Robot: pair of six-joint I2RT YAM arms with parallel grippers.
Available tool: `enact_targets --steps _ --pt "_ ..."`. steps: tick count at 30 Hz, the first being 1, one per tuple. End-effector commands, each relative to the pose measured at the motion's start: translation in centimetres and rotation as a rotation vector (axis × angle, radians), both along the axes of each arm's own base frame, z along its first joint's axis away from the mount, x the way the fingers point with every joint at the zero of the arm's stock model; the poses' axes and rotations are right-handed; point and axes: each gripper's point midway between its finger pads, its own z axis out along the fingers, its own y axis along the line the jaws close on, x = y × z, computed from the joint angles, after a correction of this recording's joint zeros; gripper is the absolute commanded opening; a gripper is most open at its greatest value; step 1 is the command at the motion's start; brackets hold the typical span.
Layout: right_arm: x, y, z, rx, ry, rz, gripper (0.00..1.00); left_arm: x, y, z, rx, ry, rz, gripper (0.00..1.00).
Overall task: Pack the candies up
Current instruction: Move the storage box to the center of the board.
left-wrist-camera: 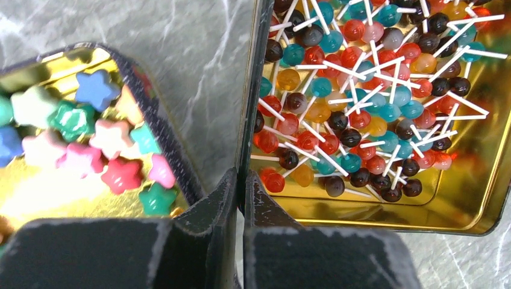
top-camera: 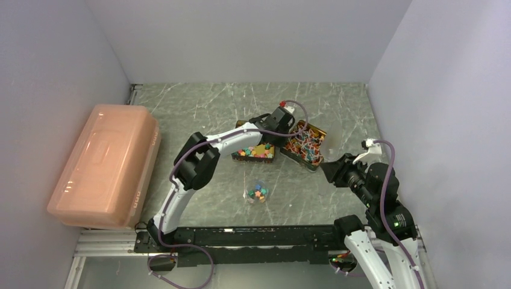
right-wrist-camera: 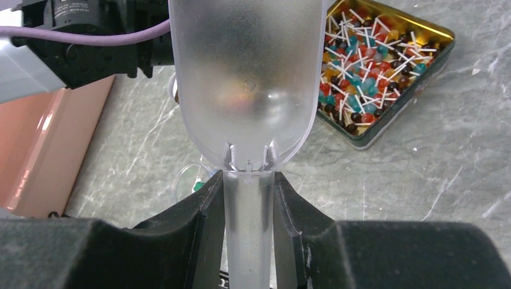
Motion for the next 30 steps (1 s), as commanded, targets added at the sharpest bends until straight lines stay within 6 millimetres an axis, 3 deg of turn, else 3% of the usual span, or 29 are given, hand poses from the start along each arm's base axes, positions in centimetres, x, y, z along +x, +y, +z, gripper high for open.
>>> enact_targets --steps 1,15,21,27,30 --pt "0.4 0.4 1.3 0.010 -0.053 0.018 0.00 -2.7 4.4 -1.8 0.129 0.102 0.074 0.00" --pt "1.2 0.8 0.3 -0.014 0.013 0.037 0.00 -6.7 10.7 -2.4 0.224 0.188 0.233 0.00" --pt "2.0 2.0 -1.0 -0.048 0.117 0.115 0.00 -8.2 13.5 -2.8 0.246 0.201 0.276 0.00" --pt "2.7 2.5 -2.6 -0.088 0.213 0.154 0.00 -8.4 16.0 -3.1 0.233 0.204 0.314 0.00" --pt "3.0 2.7 -3.3 -0.104 0.258 0.164 0.00 -8.2 16.3 -2.7 0.186 0.199 0.301 0.00"
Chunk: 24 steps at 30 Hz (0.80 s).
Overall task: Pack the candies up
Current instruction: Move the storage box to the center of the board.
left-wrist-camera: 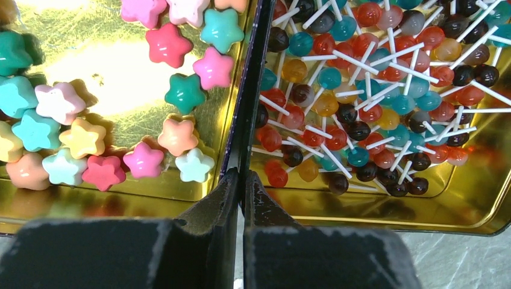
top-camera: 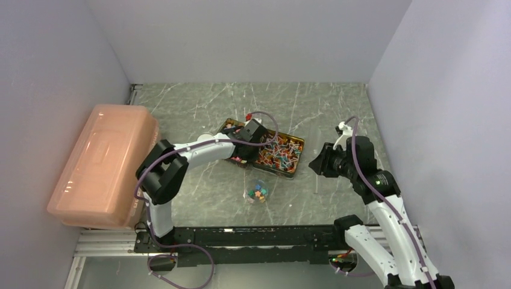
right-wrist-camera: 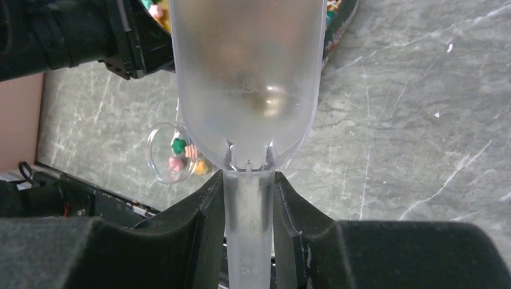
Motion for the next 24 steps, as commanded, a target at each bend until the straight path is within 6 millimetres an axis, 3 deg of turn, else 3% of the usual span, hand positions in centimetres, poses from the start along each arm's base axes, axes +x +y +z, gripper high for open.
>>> enact_targets --steps 1,3,8,10,15,24 --pt "0.6 0.6 1.6 -0.009 -0.017 0.050 0.00 -1.3 4.1 -1.8 0.069 0.074 0.039 0.00" --pt "0.8 0.8 1.5 -0.019 -0.003 0.058 0.00 -1.3 3.9 -1.1 0.053 0.057 0.018 0.10" --pt "1.1 1.7 1.3 -0.059 0.048 0.101 0.00 -1.3 3.3 0.4 0.015 0.032 -0.031 0.51" --pt "1.1 2.1 1.1 -0.087 0.060 0.120 0.00 -1.3 3.3 1.2 0.008 0.017 -0.040 0.60" --pt "0.4 3.5 0.4 -0.162 0.088 0.186 0.00 -1.6 3.3 3.3 -0.025 -0.014 -0.071 0.67" --pt "-2.2 6.9 0.3 -0.250 0.065 0.395 0.00 -4.0 3.6 11.0 -0.138 -0.053 -0.152 0.72"
